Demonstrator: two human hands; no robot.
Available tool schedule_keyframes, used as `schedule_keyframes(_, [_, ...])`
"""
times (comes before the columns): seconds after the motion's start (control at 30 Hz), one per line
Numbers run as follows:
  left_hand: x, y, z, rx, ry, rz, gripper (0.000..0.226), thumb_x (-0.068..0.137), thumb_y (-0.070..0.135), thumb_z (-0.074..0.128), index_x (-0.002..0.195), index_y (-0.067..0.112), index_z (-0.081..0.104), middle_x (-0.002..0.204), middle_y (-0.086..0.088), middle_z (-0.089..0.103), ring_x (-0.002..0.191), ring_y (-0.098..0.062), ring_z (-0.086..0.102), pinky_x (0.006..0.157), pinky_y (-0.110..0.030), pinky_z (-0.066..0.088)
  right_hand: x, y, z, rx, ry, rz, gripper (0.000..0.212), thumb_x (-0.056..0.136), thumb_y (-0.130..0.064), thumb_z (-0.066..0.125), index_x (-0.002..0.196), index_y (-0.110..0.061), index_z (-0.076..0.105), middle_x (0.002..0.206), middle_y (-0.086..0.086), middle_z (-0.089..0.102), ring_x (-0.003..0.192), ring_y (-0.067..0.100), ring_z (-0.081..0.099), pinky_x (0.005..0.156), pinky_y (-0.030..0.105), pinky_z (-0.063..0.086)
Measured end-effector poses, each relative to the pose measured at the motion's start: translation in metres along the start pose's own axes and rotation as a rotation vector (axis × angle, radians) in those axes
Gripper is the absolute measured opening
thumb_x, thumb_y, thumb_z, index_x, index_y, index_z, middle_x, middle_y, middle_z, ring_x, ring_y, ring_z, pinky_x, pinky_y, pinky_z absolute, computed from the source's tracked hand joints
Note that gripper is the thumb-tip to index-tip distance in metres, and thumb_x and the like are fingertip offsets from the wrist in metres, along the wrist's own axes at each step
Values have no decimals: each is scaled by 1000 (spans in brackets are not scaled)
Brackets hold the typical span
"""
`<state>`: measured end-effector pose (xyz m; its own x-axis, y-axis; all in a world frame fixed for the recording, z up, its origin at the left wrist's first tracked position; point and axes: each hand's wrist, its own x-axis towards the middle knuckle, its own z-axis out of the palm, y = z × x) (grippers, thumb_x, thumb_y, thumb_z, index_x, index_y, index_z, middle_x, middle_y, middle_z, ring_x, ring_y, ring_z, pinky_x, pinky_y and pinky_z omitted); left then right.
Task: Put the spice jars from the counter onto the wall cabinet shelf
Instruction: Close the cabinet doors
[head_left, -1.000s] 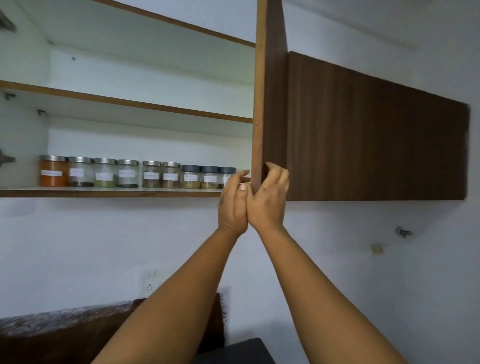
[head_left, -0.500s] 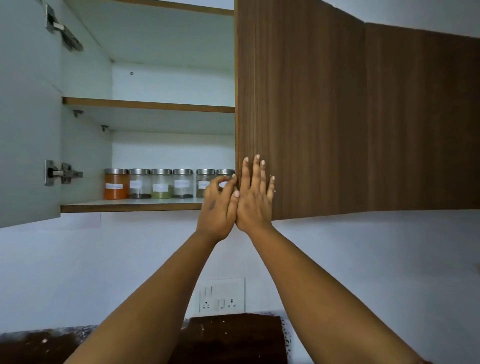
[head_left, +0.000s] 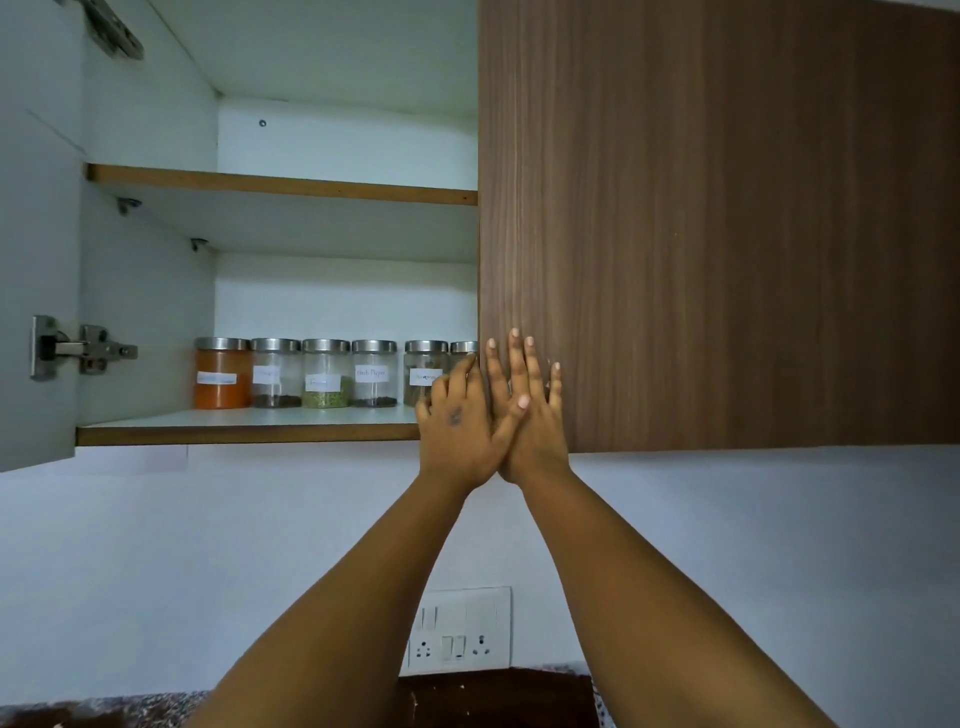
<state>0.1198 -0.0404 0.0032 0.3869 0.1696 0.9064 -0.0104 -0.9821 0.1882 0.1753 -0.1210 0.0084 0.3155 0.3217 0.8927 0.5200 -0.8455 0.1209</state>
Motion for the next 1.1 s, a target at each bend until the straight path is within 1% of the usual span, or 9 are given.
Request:
schedule_keyframes(0.1, [-3,5,9,18,22,-42,78,92,68,25,154,20,21,158,0,26,142,-20,26,111,-47,24,1,2,9,-54,36,-10,102,86,-50,57,153,-15,-11,161,13,-13,149,30,-11,119,54,8])
schedule_keyframes(0.2, [-6,9,5,74,3,-56,85,88,72,16,154,19,20,159,-1,24,142,-23,26,110,-48,25,3,3,8,-59,12,-14,98,88,-53,52,153,-15,-10,161,13,-15,148,30,-12,119,53,4])
schedule_keyframes(0.37, [3,20,-32,201,-177,-63,91,84,79,11,153,21,25,160,-2,20,145,-29,17,111,-52,20,1,3,-22,96,-242,-13,98,91,-54,48,149,-20,-24,155,6,-34,143,24,-30,118,50,-9])
schedule_keyframes(0.47, [-5,38,-68,181,-285,-139,93,84,80,12,155,20,16,163,-6,10,148,-29,7,115,-52,11,-18,-6,-58,252,-382,61,87,95,-49,48,154,-23,-10,160,4,-21,148,25,-20,120,48,-7])
schedule_keyframes(0.57, [-50,53,-108,-9,-47,-183,89,88,75,24,155,17,18,160,-10,19,147,-27,16,118,-47,19,-56,-23,-99,350,-128,222,52,101,-40,37,149,-19,32,157,6,28,148,28,13,121,47,3])
schedule_keyframes(0.67, [-111,60,-152,-167,161,-227,80,93,66,33,154,17,18,159,-7,22,147,-24,17,117,-43,23,-90,-49,-133,396,65,304,41,99,-40,35,130,-18,52,142,5,50,140,28,32,118,48,18])
schedule_keyframes(0.8, [-174,49,-209,-182,243,-342,73,95,60,30,153,17,18,158,-3,22,145,-19,17,114,-42,27,-105,-106,-178,543,158,361,42,96,-46,34,115,-17,59,127,6,57,124,28,44,106,48,35])
schedule_keyframes(0.9, [-197,28,-260,-165,302,-426,72,95,60,27,152,18,18,157,-3,22,144,-19,18,114,-44,28,-111,-163,-222,677,187,314,37,94,-46,42,114,-19,58,126,5,54,122,27,43,101,43,38])
schedule_keyframes(1.1, [-224,-30,-382,94,674,-349,70,95,43,48,151,9,23,157,-16,11,144,-32,18,115,-50,24,-120,-281,-300,1094,276,174,38,89,-43,54,111,-12,59,116,11,54,110,28,47,94,41,43])
